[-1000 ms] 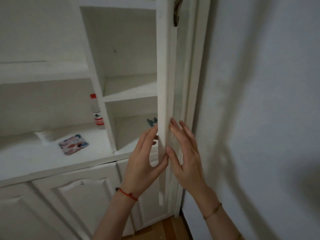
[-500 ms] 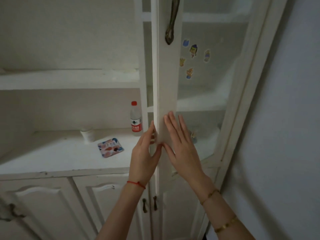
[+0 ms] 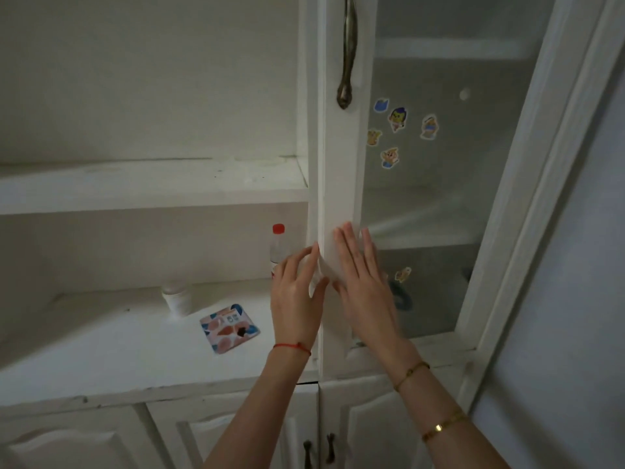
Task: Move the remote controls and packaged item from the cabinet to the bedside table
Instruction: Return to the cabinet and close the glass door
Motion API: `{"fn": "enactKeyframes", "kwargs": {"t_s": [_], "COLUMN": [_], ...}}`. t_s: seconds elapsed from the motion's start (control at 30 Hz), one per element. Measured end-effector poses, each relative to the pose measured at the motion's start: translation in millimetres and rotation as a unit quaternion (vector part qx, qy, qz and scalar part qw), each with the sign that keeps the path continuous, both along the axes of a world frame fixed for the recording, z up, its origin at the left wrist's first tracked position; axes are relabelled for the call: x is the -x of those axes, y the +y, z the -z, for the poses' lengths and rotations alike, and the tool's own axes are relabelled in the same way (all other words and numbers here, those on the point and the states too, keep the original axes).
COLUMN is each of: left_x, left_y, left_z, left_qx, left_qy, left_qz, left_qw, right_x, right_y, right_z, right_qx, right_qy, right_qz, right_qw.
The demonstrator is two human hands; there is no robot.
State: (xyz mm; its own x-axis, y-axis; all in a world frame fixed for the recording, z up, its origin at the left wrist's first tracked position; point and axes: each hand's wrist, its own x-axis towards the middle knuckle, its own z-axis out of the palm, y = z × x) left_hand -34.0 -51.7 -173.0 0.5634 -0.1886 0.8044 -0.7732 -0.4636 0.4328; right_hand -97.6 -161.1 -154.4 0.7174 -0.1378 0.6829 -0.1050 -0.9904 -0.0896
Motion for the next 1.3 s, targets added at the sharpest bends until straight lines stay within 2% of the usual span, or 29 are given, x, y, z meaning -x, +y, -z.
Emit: {"fn": "enactKeyframes", "kwargs": {"t_s": [0.3,0.6,0.73,0.93,1.1,1.3], "left_x": [-24.6,-30.6,-25.7,-6.4,19.2,47.9], "left_y": [-3.0,-9.2,1.6,46.5,81.2,110.4], "left_z": [1.5,2.4,-4.7,-14.1,-6.0,12.3], "left_qx": [-0.022,-0.018,-0.052,-0.150,-0.198,-0.220], "left_qy": [-0.016,-0.029,0.006,0.029,0.033,0.087], "left_qz": [-0.008,-0.032,-0.021,0.025,-0.009,-0.035], "left_qw": [1.000,0.999,0.998,0.988,0.980,0.971], "right_x": [-16.2,-22.7,-11.9,20.8,49.3,78.7], "right_y": [-3.2,-10.7,-13.5,-19.1,-20.9,-12.3], "right_z": [-1.2,-3.7,-7.3,-4.3,5.4,22.3], "right_qx": [0.018,0.006,-0.019,-0.064,-0.111,-0.139], "right_qy": [0.014,0.021,0.025,0.064,0.120,0.153], "right_qz": [0.030,0.010,-0.026,-0.057,-0.067,-0.082], "right_qw": [0.999,1.000,0.999,0.994,0.984,0.975]}}
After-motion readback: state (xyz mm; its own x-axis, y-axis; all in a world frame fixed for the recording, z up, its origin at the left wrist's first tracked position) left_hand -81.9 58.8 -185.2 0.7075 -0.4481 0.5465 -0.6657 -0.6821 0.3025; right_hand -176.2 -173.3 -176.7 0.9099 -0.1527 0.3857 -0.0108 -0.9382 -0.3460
